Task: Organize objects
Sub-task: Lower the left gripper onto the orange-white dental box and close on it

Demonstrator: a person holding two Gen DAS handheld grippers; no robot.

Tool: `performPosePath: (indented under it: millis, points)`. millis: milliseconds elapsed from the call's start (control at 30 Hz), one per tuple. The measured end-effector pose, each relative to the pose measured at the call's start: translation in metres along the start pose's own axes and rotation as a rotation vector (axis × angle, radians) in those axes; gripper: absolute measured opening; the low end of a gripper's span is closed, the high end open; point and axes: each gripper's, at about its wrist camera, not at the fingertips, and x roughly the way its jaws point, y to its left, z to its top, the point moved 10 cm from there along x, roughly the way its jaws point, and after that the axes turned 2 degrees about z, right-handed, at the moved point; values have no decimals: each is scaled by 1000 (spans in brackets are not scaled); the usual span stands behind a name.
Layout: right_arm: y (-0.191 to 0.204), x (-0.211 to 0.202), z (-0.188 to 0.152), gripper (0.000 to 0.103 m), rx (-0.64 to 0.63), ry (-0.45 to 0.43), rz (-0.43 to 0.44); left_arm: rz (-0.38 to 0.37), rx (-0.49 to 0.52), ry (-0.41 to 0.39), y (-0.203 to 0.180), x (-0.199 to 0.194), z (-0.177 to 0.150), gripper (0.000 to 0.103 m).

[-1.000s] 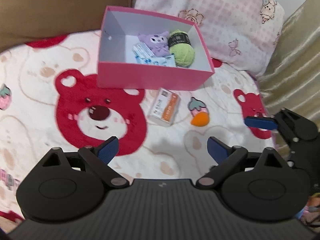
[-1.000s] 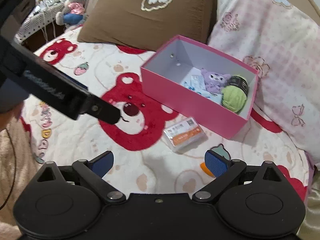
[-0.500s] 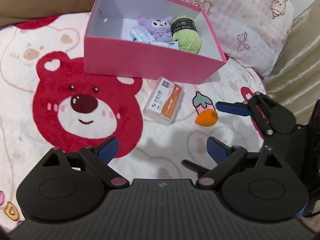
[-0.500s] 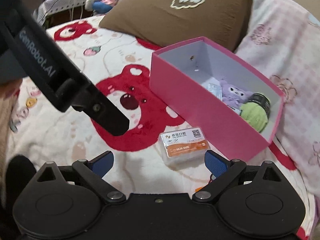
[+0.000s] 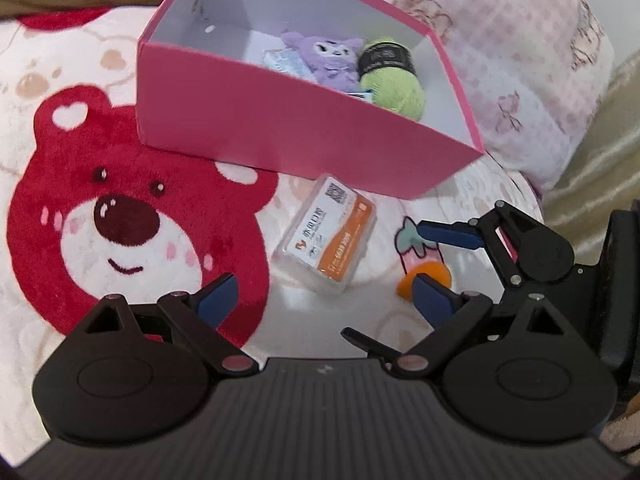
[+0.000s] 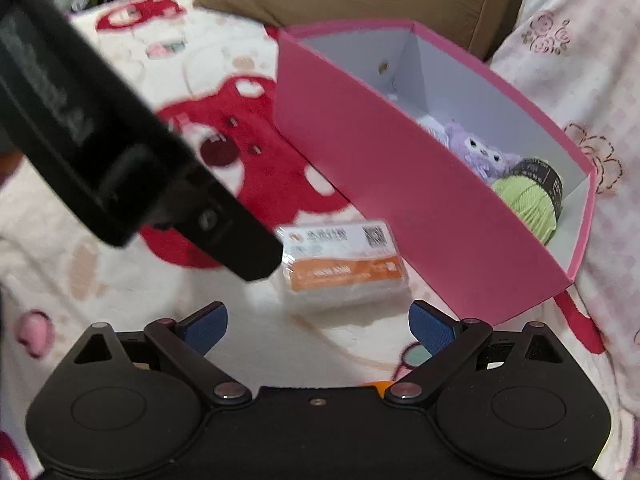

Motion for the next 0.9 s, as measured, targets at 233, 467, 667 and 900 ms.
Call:
performPosePath:
  millis: [233, 467, 667, 900]
  points:
    - [-12, 14, -2, 99, 12, 8, 37, 3, -39, 10, 17, 25, -4, 92]
    - [-20, 41, -8, 99, -21, 72, 37, -9, -56, 0, 20, 43, -6, 81]
    - [-22, 50, -5, 99, -56, 73, 62, -22, -93, -22, 21, 53, -7, 76]
    - [-22, 63, 2, 102, -40, 62, 80, -47, -129, -47, 26, 57, -3, 63]
